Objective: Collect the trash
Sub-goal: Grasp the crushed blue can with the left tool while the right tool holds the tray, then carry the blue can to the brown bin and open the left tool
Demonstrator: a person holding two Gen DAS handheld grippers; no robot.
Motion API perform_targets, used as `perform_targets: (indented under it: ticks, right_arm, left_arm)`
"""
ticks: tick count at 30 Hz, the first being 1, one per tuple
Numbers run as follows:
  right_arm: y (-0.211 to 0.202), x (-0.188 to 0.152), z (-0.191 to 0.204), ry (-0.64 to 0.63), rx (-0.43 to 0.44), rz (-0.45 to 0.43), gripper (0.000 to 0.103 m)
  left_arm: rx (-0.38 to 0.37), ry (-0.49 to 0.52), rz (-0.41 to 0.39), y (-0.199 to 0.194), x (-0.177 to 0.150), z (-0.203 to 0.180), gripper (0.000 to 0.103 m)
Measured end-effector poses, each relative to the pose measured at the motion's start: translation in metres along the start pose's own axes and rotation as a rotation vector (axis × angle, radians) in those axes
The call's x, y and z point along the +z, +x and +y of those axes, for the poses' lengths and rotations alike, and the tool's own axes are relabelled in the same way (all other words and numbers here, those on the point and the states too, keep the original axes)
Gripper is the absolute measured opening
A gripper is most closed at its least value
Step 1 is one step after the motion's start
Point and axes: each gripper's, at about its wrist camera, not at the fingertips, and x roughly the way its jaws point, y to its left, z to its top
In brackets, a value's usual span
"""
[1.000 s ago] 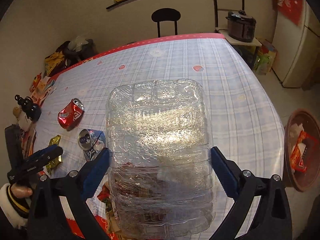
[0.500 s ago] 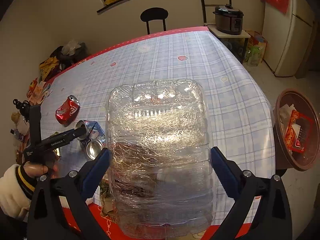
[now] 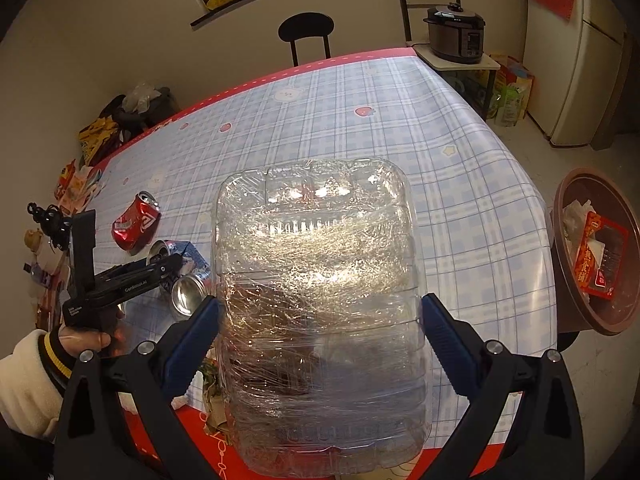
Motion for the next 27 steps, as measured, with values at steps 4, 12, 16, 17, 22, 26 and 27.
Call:
perform_targets:
  ticks: [4, 12, 16, 17, 22, 26, 27]
  right_arm:
    - [-0.003, 0.002, 0.004, -0.012, 0.012, -0.01, 0.097]
    - [-0.015, 0.005, -0.002, 0.007, 0.035, -0.051, 0.097]
    - [-0.026, 0.006, -0.016, 0.033, 0.036, -0.082, 0.097]
    - [-0.029, 0.007, -0.021, 0.042, 0.033, -0.092, 0.097]
    - [-0.053, 0.006, -0.062, 0.104, -0.002, -0.149, 0.097]
    - [-0.077, -0.002, -0.106, 0.176, -0.037, -0.197, 0.097]
    - [-0.082, -0.005, -0.118, 0.195, -0.046, -0.207, 0.097]
  left_arm:
    - [-0.028, -0.032, -0.027, -0.013, 0.003, 0.006, 0.057]
    - [-0.069, -0.054, -0.117, -0.067, 0.011, 0.014, 0.057]
    - [-0.102, -0.014, -0.164, -0.095, 0.02, -0.007, 0.057]
    - [-0.114, 0.003, -0.179, -0.103, 0.023, -0.017, 0.057]
    - [-0.166, 0.064, -0.215, -0.125, 0.032, -0.064, 0.057]
    - [-0.21, 0.134, -0.224, -0.131, 0.036, -0.124, 0.057]
    - [-0.219, 0.151, -0.225, -0.131, 0.037, -0.138, 0.057]
